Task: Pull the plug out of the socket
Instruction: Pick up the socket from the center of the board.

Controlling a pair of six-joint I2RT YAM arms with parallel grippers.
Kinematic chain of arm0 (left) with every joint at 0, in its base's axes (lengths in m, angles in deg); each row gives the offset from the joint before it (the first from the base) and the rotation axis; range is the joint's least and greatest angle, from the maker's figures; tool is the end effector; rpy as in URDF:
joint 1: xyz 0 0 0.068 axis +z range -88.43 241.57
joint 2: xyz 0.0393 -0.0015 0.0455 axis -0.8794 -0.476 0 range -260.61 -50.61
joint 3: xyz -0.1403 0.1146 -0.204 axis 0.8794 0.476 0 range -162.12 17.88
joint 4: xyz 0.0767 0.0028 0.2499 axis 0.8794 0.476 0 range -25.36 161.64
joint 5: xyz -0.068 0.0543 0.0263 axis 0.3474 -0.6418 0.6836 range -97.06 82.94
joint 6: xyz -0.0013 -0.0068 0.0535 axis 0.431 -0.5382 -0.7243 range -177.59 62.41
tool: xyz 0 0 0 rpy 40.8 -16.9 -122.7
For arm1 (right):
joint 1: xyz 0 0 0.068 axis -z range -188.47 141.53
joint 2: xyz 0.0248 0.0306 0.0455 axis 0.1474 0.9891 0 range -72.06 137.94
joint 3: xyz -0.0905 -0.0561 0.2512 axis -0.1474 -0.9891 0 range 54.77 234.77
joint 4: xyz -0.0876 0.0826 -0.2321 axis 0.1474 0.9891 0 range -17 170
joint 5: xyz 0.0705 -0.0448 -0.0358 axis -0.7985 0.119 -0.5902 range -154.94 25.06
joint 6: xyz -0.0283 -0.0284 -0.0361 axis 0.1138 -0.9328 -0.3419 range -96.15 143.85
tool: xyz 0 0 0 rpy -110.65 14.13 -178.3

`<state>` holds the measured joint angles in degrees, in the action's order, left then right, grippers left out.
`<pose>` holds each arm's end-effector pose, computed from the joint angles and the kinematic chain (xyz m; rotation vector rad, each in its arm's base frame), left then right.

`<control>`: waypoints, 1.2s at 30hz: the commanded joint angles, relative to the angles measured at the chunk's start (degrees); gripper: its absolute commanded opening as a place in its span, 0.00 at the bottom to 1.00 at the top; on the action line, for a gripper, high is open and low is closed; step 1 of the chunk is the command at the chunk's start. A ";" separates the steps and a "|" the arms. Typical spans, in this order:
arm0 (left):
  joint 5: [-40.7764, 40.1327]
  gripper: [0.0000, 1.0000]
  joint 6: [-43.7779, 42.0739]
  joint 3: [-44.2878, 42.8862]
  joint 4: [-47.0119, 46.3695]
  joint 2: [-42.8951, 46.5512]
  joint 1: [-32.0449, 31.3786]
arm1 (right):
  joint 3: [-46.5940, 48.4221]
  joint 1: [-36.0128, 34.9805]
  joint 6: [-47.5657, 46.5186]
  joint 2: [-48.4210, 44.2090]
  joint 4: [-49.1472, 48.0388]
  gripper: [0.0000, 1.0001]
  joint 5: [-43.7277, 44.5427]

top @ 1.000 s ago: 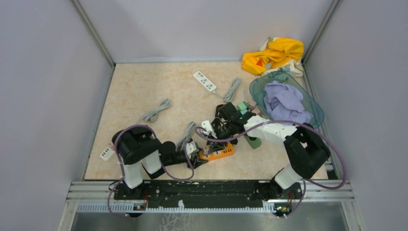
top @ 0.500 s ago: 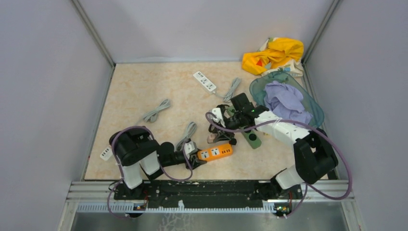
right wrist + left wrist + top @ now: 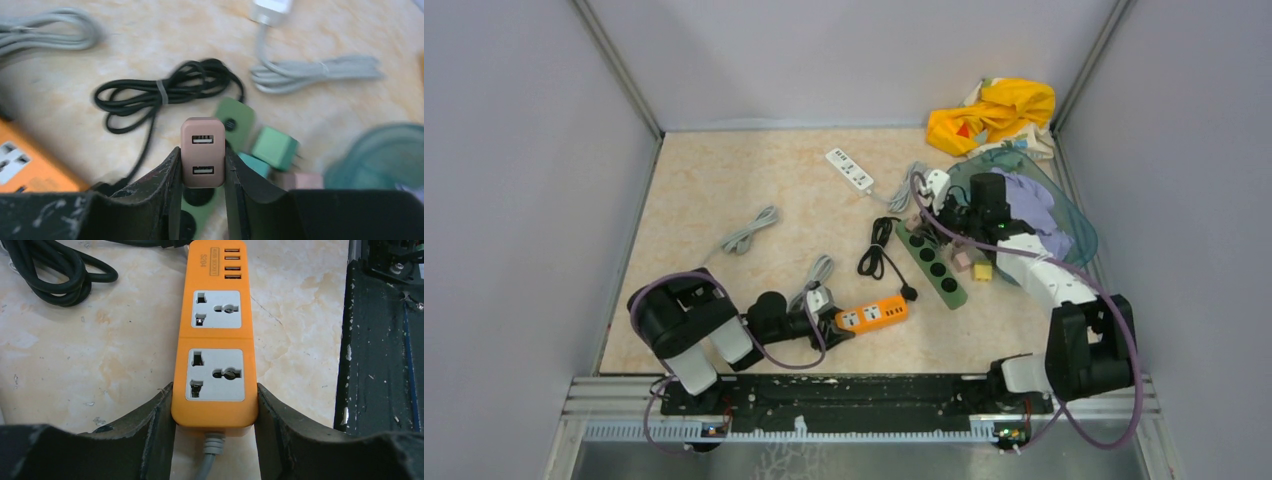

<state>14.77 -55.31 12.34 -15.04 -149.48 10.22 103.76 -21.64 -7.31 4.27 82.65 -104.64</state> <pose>0.1209 -0.1727 0.1010 1.0443 1.5986 -0.9945 0.2712 0.0868 0.2499 -1.1259 1.7764 0.5767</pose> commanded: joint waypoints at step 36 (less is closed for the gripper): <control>-11.67 0.01 10.74 -14.31 43.96 31.12 3.40 | 1.82 2.89 5.01 -1.31 -6.26 0.52 21.22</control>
<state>4.58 -48.62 0.29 28.26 -120.94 11.86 104.81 -18.82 -3.03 7.35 81.06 -80.73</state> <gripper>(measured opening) 0.577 0.524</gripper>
